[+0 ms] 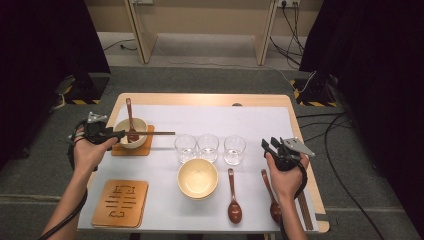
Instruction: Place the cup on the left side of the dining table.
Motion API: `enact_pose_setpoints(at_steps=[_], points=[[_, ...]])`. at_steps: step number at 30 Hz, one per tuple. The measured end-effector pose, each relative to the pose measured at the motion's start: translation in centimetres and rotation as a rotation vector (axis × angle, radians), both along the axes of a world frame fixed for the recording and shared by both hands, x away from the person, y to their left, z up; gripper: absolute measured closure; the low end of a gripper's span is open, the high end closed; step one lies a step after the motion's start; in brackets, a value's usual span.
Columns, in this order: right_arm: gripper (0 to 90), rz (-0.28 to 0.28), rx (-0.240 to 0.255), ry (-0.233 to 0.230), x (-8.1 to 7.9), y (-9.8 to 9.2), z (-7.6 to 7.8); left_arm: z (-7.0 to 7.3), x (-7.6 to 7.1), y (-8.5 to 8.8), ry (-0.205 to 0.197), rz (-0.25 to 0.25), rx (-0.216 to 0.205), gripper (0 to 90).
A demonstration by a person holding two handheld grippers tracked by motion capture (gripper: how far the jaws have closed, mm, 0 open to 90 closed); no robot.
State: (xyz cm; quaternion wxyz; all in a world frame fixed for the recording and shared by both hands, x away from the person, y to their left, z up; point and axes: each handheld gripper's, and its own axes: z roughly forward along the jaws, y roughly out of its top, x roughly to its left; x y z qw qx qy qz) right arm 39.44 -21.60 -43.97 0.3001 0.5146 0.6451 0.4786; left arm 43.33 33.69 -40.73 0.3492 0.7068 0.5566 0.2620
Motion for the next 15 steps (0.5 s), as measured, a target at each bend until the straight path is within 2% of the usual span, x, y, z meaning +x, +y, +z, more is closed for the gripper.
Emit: enact_pose_setpoints(at_steps=[7, 13, 15], points=[[60.8, 0.005, 0.009, -0.003, 0.2, -0.3, 0.3, -0.4, 0.1, -1.8, 0.010, -0.038, -0.002, 48.9], [60.5, 0.003, 0.016, 0.019, 0.2, -0.3, 0.1, -0.3, -0.1, -3.4, 0.004, -0.072, -0.004, 48.8], [60.6, 0.008, 0.005, 0.024, 0.3, -0.3, 0.1, -0.2, -0.2, -4.0, 0.001, -0.086, -0.009, 48.8]])
